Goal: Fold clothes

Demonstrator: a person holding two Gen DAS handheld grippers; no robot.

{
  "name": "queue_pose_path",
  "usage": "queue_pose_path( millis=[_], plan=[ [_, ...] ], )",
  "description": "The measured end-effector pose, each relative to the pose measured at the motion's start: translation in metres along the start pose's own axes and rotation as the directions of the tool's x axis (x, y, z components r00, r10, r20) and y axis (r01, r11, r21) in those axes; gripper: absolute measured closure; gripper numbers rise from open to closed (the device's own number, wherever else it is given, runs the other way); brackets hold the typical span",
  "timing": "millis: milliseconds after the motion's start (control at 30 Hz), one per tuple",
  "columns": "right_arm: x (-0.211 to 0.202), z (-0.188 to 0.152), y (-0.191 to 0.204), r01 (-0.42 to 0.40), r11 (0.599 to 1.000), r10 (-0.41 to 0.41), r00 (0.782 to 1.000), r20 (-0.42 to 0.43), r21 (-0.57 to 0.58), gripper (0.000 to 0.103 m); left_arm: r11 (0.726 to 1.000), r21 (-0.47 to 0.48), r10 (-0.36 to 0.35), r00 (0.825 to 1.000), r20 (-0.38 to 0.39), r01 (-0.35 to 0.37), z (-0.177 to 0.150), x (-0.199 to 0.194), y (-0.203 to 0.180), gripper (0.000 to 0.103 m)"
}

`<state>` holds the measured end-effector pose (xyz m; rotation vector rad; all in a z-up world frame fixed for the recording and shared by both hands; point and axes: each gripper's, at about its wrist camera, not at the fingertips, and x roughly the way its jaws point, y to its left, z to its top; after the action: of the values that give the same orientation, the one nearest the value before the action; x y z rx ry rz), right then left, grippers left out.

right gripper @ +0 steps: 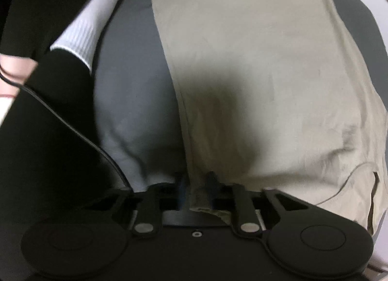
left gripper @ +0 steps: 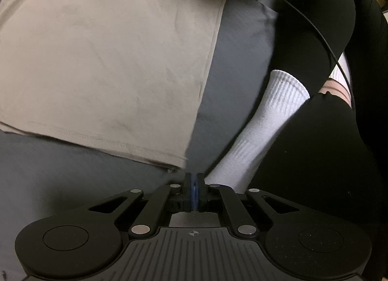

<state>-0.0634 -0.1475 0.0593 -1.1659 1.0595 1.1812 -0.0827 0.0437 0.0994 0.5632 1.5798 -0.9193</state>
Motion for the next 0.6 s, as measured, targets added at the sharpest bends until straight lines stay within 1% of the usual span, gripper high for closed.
queue_pose_path(
  millis=[67, 167, 267, 333, 367, 400, 433, 467, 500, 533, 567, 600],
  plan=[
    [-0.004, -0.004, -0.004, -0.035, 0.999, 0.034, 0.999, 0.010, 0.011, 0.099, 1.000, -0.002, -0.020, 1.000, -0.006, 0.020, -0.001, 0.001, 0.003, 0.103],
    [-0.014, -0.010, -0.009, -0.105, 0.994, 0.104, 0.994, 0.030, 0.032, 0.100, 0.998, 0.013, -0.057, 0.998, -0.013, 0.057, -0.002, 0.000, 0.006, 0.103],
    [-0.013, -0.016, -0.016, -0.112, 0.991, 0.110, 0.993, 0.037, 0.072, 0.100, 0.995, 0.016, -0.098, 0.995, -0.025, 0.098, 0.002, 0.003, 0.010, 0.103],
    [-0.006, -0.018, -0.018, -0.131, 0.985, 0.128, 0.991, 0.038, 0.111, 0.099, 0.992, -0.015, -0.128, 0.991, -0.027, 0.128, 0.001, 0.007, 0.017, 0.103],
    [-0.003, -0.018, -0.018, -0.141, 0.981, 0.137, 0.990, 0.039, 0.130, 0.095, 0.988, -0.042, -0.148, 0.989, -0.028, 0.147, 0.000, 0.007, 0.022, 0.103],
    [-0.004, -0.018, -0.018, -0.148, 0.979, 0.143, 0.989, 0.046, 0.139, 0.093, 0.984, -0.071, -0.168, 0.985, -0.029, 0.166, -0.002, 0.007, 0.027, 0.103],
    [-0.007, -0.018, -0.018, -0.156, 0.977, 0.150, 0.987, 0.053, 0.146, 0.087, 0.978, -0.100, -0.188, 0.982, -0.029, 0.185, -0.004, 0.007, 0.032, 0.103],
    [-0.009, -0.018, -0.018, -0.164, 0.975, 0.156, 0.986, 0.061, 0.153, 0.076, 0.973, -0.120, -0.200, 0.980, -0.024, 0.195, -0.006, 0.006, 0.036, 0.103],
    [-0.016, -0.019, -0.019, -0.171, 0.973, 0.159, 0.984, 0.087, 0.156, 0.072, 0.971, -0.129, -0.207, 0.978, -0.018, 0.203, -0.009, 0.003, 0.038, 0.103],
    [-0.023, -0.020, -0.021, -0.186, 0.968, 0.168, 0.978, 0.121, 0.165, 0.072, 0.968, -0.138, -0.213, 0.977, -0.012, 0.210, -0.013, 0.000, 0.041, 0.103],
    [-0.031, -0.021, -0.023, -0.200, 0.963, 0.171, 0.972, 0.162, 0.180, 0.072, 0.964, -0.151, -0.223, 0.975, -0.002, 0.220, -0.017, -0.005, 0.044, 0.103],
    [-0.039, -0.019, -0.026, -0.203, 0.955, 0.154, 0.963, 0.223, 0.215, 0.072, 0.961, -0.159, -0.227, 0.974, 0.021, 0.228, -0.022, -0.012, 0.048, 0.103]
  ],
)
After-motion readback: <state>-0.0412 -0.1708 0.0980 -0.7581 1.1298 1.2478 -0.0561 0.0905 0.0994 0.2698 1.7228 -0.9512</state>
